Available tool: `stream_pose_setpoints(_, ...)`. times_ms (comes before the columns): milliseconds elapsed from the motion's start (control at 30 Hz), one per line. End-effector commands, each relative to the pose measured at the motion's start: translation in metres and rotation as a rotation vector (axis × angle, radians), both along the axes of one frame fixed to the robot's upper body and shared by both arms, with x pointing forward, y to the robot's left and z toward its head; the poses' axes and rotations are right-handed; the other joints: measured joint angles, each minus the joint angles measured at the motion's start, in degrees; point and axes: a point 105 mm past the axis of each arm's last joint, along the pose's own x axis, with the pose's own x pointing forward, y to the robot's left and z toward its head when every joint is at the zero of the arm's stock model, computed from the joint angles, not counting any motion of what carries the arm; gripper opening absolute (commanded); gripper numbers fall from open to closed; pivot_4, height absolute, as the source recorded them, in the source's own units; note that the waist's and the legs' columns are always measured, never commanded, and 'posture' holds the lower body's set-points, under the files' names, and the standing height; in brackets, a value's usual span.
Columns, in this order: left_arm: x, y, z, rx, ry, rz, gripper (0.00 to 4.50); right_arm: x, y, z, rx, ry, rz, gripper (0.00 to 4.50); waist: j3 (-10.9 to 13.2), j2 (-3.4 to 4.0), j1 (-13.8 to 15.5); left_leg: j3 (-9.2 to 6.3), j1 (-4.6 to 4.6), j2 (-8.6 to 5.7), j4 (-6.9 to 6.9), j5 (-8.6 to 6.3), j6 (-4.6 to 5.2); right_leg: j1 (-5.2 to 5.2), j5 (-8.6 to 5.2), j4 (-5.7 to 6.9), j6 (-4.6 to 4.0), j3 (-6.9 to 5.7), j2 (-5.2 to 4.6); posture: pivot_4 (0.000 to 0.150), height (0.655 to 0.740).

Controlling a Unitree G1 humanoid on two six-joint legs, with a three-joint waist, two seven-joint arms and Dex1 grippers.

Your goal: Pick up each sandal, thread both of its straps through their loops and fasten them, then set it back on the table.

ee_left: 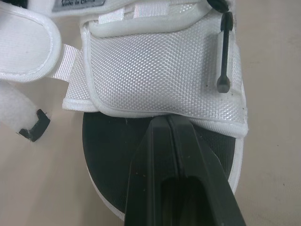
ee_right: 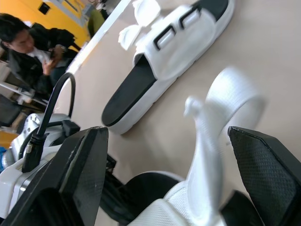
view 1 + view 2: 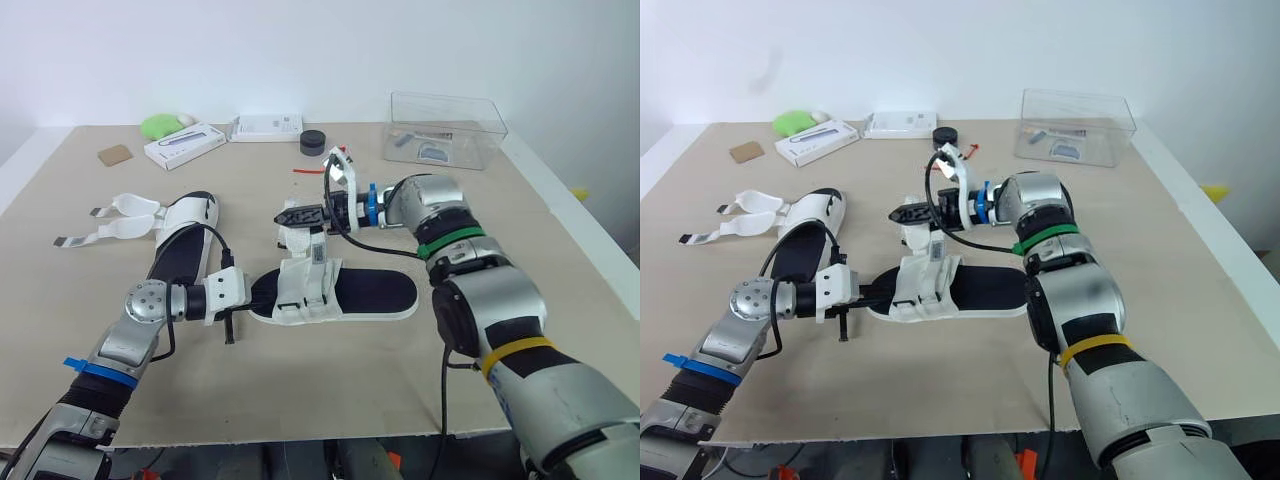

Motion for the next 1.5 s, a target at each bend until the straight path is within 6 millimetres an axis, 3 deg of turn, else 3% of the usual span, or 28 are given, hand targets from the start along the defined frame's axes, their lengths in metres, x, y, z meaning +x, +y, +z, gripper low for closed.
stream_pose_setpoints(33, -0.006, 0.005, -0.026, 0.072, 0.092, 0.010, 0.00, 0.003, 0.002, 0.023, 0.031, -0.077, 0.011, 4.36, 0.0, 0.00, 0.0, -0.01, 0.00, 0.00, 0.00, 0.00, 0.00, 0.00, 0.00, 0.00, 0.00, 0.00, 0.00, 0.150, 0.7400)
stream_pose_setpoints(200, -0.006, 0.006, -0.026, 0.074, 0.093, 0.010, 0.00, -0.004, 0.005, 0.028, 0.045, -0.048, 0.061, 4.36, 0.0, 0.00, 0.0, -0.01, -0.01, 0.00, 0.00, 0.00, 0.00, 0.00, 0.00, 0.00, -0.01, 0.01, -0.01, 0.150, 0.7400)
stream_pose_setpoints(633, -0.006, 0.005, -0.026, 0.076, 0.094, 0.006, 0.00, -0.020, 0.008, 0.020, 0.035, 0.041, 0.156, 4.36, 0.0, 0.00, 0.0, -0.03, -0.01, 0.00, 0.00, 0.00, -0.01, 0.00, 0.00, 0.01, -0.02, 0.01, -0.02, 0.150, 0.7400)
stream_pose_setpoints(1000, -0.008, 0.001, -0.027, 0.069, 0.096, 0.003, 0.00, -0.018, 0.020, 0.007, 0.027, 0.060, 0.127, 4.36, 0.0, 0.00, 0.0, -0.03, -0.01, 0.00, 0.00, -0.01, -0.01, 0.00, 0.00, 0.02, -0.02, 0.00, -0.04, 0.150, 0.7400)
stream_pose_setpoints(1500, -0.011, 0.003, -0.028, 0.070, 0.098, 0.018, 0.00, -0.009, 0.029, 0.032, 0.201, 0.093, 0.032, 4.36, 0.0, 0.00, 0.0, -0.04, -0.01, 0.00, 0.00, -0.06, -0.10, 0.00, 0.00, 0.01, -0.03, 0.00, -0.23, 0.150, 0.7400)
